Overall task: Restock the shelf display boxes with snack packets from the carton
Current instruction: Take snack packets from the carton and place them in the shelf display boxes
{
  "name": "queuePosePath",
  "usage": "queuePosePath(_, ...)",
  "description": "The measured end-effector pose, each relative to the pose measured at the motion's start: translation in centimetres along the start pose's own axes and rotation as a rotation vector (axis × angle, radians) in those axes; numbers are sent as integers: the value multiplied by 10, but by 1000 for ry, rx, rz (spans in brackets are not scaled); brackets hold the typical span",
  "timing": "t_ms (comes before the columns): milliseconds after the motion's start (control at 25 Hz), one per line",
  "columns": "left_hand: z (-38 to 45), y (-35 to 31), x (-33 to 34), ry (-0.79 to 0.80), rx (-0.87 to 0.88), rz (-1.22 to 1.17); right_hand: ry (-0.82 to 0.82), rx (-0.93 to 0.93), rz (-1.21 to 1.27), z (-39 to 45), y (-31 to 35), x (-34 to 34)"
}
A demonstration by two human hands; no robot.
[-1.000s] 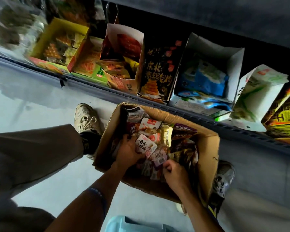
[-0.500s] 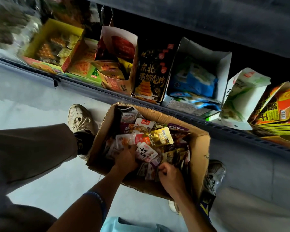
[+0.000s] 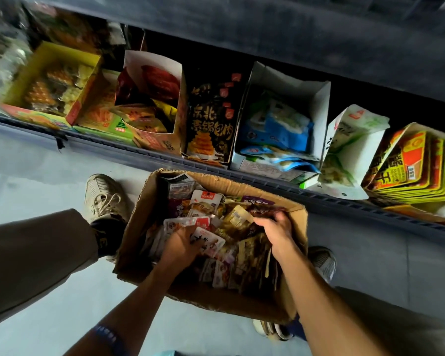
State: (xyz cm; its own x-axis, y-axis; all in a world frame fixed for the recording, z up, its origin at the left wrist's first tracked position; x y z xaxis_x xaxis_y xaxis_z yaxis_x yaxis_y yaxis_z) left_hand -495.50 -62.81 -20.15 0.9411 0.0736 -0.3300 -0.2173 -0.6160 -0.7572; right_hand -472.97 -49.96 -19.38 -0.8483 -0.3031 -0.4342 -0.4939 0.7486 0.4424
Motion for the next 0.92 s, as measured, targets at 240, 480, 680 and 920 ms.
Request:
queuePosePath(240,-5,7,-10,-74,-12,-1,92,-122,-63,6,-2,22)
queuePosePath(480,-1,17,-11,-58,-22,-43,-71,-508,-704,-7,25,35)
queuePosePath(680,-1,27,-13,-49,-64,-100,61,-534,-770,-16,38,58)
queuePosePath(920,-5,16,-12,-15,-45,-79,177,-493,-427,-22,54,45)
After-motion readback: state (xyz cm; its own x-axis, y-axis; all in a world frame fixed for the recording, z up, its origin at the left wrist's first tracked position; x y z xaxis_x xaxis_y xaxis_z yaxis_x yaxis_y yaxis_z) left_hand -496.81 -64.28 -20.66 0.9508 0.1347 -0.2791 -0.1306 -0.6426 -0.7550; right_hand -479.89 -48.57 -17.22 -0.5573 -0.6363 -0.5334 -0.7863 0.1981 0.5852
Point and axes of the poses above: each hand's wrist, its own z-axis towards the middle knuckle, its own x-axis out of the palm, y = z × x, the point moved 4 cm from there along z, towards the middle knuckle, and after that the axes turned 9 degrees about -z, right-handed, at the moved point
